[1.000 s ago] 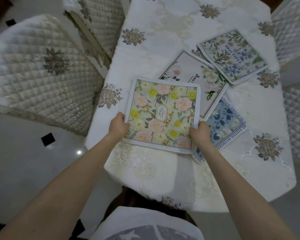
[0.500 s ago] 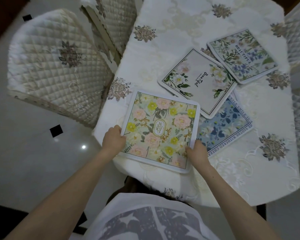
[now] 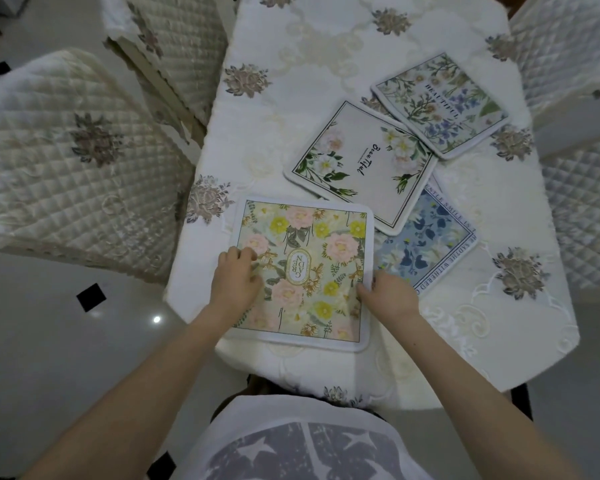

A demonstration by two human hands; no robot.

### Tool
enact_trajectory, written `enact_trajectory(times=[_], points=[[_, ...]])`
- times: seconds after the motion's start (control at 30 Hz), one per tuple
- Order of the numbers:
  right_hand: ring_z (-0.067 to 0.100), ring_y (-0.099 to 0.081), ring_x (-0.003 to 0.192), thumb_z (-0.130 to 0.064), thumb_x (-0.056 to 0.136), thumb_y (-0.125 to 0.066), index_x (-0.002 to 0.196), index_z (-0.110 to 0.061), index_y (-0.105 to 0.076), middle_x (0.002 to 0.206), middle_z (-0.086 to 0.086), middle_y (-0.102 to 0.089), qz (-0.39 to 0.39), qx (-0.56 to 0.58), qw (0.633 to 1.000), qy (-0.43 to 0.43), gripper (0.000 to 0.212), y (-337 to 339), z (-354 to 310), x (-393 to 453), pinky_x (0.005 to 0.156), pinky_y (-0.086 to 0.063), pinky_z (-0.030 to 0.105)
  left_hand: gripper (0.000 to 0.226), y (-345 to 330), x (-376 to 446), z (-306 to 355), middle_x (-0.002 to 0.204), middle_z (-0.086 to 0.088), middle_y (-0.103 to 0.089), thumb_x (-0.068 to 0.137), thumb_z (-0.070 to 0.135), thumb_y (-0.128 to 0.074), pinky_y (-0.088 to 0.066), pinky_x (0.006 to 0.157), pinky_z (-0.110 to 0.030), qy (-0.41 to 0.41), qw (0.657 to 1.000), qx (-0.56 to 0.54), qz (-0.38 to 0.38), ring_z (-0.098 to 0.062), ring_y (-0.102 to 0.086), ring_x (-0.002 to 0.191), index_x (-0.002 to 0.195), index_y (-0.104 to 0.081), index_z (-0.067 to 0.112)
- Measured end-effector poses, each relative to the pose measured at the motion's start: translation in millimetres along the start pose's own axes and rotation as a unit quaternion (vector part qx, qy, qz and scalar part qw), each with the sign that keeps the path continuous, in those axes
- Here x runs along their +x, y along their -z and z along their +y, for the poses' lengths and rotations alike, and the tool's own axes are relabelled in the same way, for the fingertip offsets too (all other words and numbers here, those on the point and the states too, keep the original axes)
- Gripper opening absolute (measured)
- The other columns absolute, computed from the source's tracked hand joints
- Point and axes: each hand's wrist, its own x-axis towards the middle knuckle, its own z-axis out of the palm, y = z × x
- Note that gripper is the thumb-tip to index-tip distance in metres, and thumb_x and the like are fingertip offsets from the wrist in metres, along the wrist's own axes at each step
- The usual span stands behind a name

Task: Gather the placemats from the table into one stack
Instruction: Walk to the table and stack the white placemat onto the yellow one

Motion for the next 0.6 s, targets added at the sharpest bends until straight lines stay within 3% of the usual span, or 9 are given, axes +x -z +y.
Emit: enact_trajectory(times=[0.17,0.33,0.5,0.6], points=[[0.023,-0.044,0.064,-0.04,0.093,-0.047,0.086,-0.013,-0.041,0.081,0.005,-0.049,0.103,0.03,0.994,-0.008,0.028,28.1,5.4,17.6,0.048,-0.026,0.029,0.035,3.4,43.2,40.0,0.117,-0.011,-0.051,0.086,0.021,-0.061,-0.042,0.091,-0.038,-0.065,0.997,-0.028,-0.01,-0.029,-0.043,0.112,0.118,-0.052,0.009],[0.031,-0.056,0.094,-0.037,0.093,-0.047,0.114,-0.007,-0.051,0.11,0.014,-0.058,0.163,0.074,0.984,-0.02,0.037,56.8,8.5,48.8,0.068,-0.043,0.036,0.044,7.0,101.0,78.2,0.119,-0.01,-0.052,0.086,0.03,-0.063,-0.041,0.091,-0.038,-0.105,0.993,-0.038,-0.026,-0.027,-0.044,0.112,0.123,-0.049,0.011],[0.032,-0.051,0.116,-0.038,0.094,-0.047,0.136,-0.009,-0.042,0.13,0.015,-0.052,0.187,0.112,0.975,-0.038,0.051,75.7,3.4,88.2,0.086,-0.045,0.039,0.057,6.3,168.5,104.8,0.125,-0.013,-0.049,0.084,0.035,-0.064,-0.04,0.093,-0.038,-0.112,0.991,-0.063,-0.036,-0.03,-0.044,0.118,0.132,-0.044,0.011],[0.035,-0.046,0.123,-0.039,0.093,-0.048,0.141,-0.01,-0.035,0.137,0.017,-0.047,0.158,0.148,0.973,-0.078,0.058,78.8,-1.6,112.7,0.094,-0.043,0.043,0.069,2.2,205.5,110.7,0.131,-0.017,-0.043,0.081,0.039,-0.066,-0.039,0.095,-0.04,-0.083,0.994,-0.052,-0.052,-0.035,-0.04,0.121,0.137,-0.038,0.008]])
